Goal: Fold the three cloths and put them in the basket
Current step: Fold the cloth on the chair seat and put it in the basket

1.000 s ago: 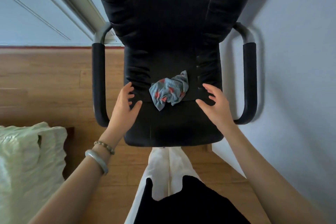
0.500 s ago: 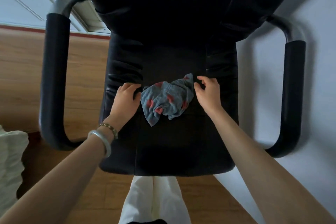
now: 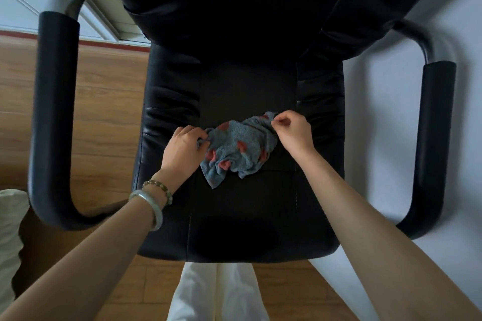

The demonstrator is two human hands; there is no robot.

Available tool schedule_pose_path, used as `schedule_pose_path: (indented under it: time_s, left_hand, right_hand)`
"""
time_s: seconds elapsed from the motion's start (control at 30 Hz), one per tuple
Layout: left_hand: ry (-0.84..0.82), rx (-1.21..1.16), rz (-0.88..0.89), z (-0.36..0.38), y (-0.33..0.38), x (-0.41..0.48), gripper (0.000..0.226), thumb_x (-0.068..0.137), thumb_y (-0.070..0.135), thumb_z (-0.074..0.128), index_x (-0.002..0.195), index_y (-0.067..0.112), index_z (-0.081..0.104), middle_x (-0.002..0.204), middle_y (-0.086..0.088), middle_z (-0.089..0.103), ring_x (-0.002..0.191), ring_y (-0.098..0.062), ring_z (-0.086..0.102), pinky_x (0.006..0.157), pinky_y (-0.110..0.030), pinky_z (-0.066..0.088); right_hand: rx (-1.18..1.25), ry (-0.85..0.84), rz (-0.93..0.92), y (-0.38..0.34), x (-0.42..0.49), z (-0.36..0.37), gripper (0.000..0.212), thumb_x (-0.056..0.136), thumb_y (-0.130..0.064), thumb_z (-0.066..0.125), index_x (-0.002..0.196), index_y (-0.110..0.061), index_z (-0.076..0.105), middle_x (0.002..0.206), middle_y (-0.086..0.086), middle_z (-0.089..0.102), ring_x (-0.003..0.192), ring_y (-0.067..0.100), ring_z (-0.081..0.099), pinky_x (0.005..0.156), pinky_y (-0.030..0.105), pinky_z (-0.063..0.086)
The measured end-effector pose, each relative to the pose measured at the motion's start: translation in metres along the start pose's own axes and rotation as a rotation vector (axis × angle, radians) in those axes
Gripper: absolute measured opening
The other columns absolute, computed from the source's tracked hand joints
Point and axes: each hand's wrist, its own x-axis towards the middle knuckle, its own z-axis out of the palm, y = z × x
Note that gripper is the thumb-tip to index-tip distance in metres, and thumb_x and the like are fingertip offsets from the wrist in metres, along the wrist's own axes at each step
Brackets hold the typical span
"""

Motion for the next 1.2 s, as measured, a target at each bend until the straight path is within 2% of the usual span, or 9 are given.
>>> schedule_pose_path:
  time_s: [0.23, 0.33, 0.4, 0.47, 0.6, 0.8, 0.9, 1.07, 1.2]
  left_hand:
    - [0.142, -0.154, 0.087, -0.051, 0.021, -0.021, 0.009, 0.09, 0.014, 0.058, 0.097, 0.009, 0.061, 0.091, -0.001, 0.062, 0.091, -0.023, 0.057, 0.074, -0.032, 0.045]
    - [0.221, -0.204, 0.16, -0.088, 0.037, -0.028, 0.009, 0.09, 0.009, 0.057, 0.098, 0.008, 0.059, 0.089, 0.002, 0.058, 0.086, -0.025, 0.059, 0.073, -0.035, 0.046]
    - [0.276, -0.213, 0.176, -0.112, 0.047, -0.031, 0.009, 0.09, 0.007, 0.057, 0.099, 0.008, 0.059, 0.09, 0.0, 0.059, 0.086, -0.025, 0.058, 0.072, -0.03, 0.043]
    - [0.306, -0.231, 0.186, -0.132, 0.056, -0.036, 0.011, 0.09, 0.008, 0.056, 0.099, 0.015, 0.059, 0.091, 0.004, 0.058, 0.088, -0.021, 0.057, 0.074, -0.026, 0.042]
    - [0.368, -0.232, 0.254, -0.157, 0.069, -0.049, 0.022, 0.089, 0.005, 0.058, 0.096, 0.026, 0.056, 0.09, 0.022, 0.051, 0.082, 0.001, 0.049, 0.076, -0.008, 0.038]
    - [0.241, -0.077, 0.289, -0.134, 0.034, -0.069, 0.015, 0.08, 0.001, 0.069, 0.094, 0.006, 0.065, 0.089, 0.011, 0.056, 0.085, -0.012, 0.05, 0.077, -0.014, 0.036]
    - [0.066, -0.011, 0.252, -0.096, 0.005, -0.083, 0.016, 0.075, 0.004, 0.075, 0.089, 0.009, 0.069, 0.088, -0.002, 0.065, 0.084, -0.021, 0.058, 0.078, -0.024, 0.04]
    - [-0.179, 0.028, 0.132, -0.039, -0.043, -0.116, 0.018, 0.069, 0.007, 0.081, 0.084, 0.016, 0.074, 0.083, 0.004, 0.068, 0.081, -0.018, 0.059, 0.072, -0.036, 0.053]
    - [-0.259, 0.103, 0.104, -0.025, -0.053, -0.135, 0.019, 0.066, 0.011, 0.083, 0.081, 0.02, 0.074, 0.084, 0.008, 0.069, 0.082, -0.016, 0.059, 0.069, -0.034, 0.055]
  right_hand:
    - [0.194, 0.078, -0.041, -0.017, -0.032, -0.045, 0.003, 0.091, -0.015, 0.052, 0.093, -0.013, 0.054, 0.08, -0.008, 0.05, 0.072, 0.005, 0.05, 0.059, 0.002, 0.038]
    - [0.348, 0.17, -0.067, -0.028, -0.042, -0.078, 0.011, 0.09, -0.016, 0.049, 0.081, -0.022, 0.051, 0.079, -0.002, 0.051, 0.079, 0.017, 0.055, 0.079, 0.028, 0.048]
    - [0.444, 0.193, -0.104, -0.039, -0.05, -0.099, 0.014, 0.089, -0.016, 0.046, 0.078, -0.024, 0.048, 0.085, 0.005, 0.053, 0.087, 0.025, 0.061, 0.085, 0.035, 0.053]
    - [0.557, 0.183, -0.146, -0.055, -0.06, -0.115, 0.019, 0.092, -0.009, 0.042, 0.077, -0.02, 0.045, 0.085, 0.007, 0.052, 0.084, 0.02, 0.065, 0.08, 0.028, 0.054]
    - [0.598, 0.169, -0.241, -0.076, -0.078, -0.134, 0.016, 0.089, -0.011, 0.043, 0.077, -0.02, 0.046, 0.086, 0.008, 0.052, 0.084, 0.016, 0.063, 0.08, 0.029, 0.054]
    - [0.353, 0.098, -0.117, -0.044, -0.092, -0.119, 0.017, 0.091, -0.01, 0.048, 0.078, -0.021, 0.05, 0.087, 0.01, 0.058, 0.084, 0.023, 0.062, 0.072, 0.028, 0.051]
    - [0.156, -0.058, 0.016, -0.007, -0.095, -0.086, 0.018, 0.092, -0.012, 0.05, 0.076, -0.021, 0.048, 0.079, 0.003, 0.055, 0.077, 0.019, 0.06, 0.069, 0.03, 0.045]
    - [-0.168, -0.324, 0.188, 0.052, -0.114, -0.038, 0.013, 0.09, -0.016, 0.053, 0.078, -0.012, 0.049, 0.09, 0.003, 0.046, 0.089, 0.019, 0.05, 0.072, 0.027, 0.032]
    - [-0.359, -0.443, 0.199, 0.073, -0.133, -0.023, 0.014, 0.087, -0.023, 0.057, 0.077, -0.015, 0.05, 0.103, 0.009, 0.046, 0.099, 0.026, 0.049, 0.082, 0.032, 0.039]
